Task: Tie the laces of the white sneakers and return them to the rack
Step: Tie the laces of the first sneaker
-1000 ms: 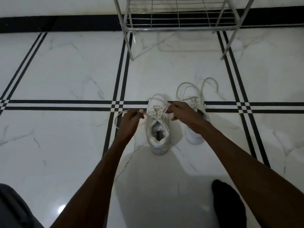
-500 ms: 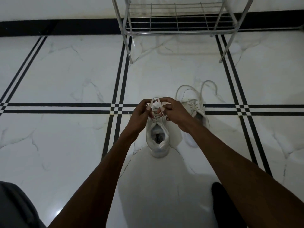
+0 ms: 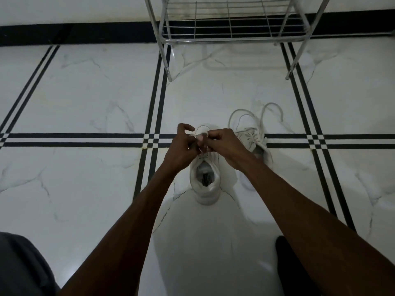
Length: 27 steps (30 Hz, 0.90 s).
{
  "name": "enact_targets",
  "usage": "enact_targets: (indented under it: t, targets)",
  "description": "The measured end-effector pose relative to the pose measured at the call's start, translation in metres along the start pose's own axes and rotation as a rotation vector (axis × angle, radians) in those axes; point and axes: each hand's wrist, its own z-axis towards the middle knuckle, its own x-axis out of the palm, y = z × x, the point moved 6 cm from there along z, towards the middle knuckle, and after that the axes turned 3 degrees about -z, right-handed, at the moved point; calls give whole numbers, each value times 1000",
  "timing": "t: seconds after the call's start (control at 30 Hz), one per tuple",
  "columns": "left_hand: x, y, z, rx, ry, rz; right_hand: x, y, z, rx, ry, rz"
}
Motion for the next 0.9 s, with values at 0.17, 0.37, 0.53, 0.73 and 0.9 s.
enact_targets:
  t: [0.17,0.37,0.53,0.73,0.9]
  targets:
    - [-3,14,-6,-191,-76,-247,1,-11,-1,121,-29,262]
    - [-1,18,-9,-282,-57,-290,-9,-9,-7,55,141,23]
    - [-3,16,-12,-279,-100,-294,-19,22,2,-239,-31,-731]
    - [1,17,-11,-253,-7,-335,-9,16,-5,-255,-300,-502]
    - [-5,6,-6,-108,-66,-11,-16,9,-9,-59,-266,-184]
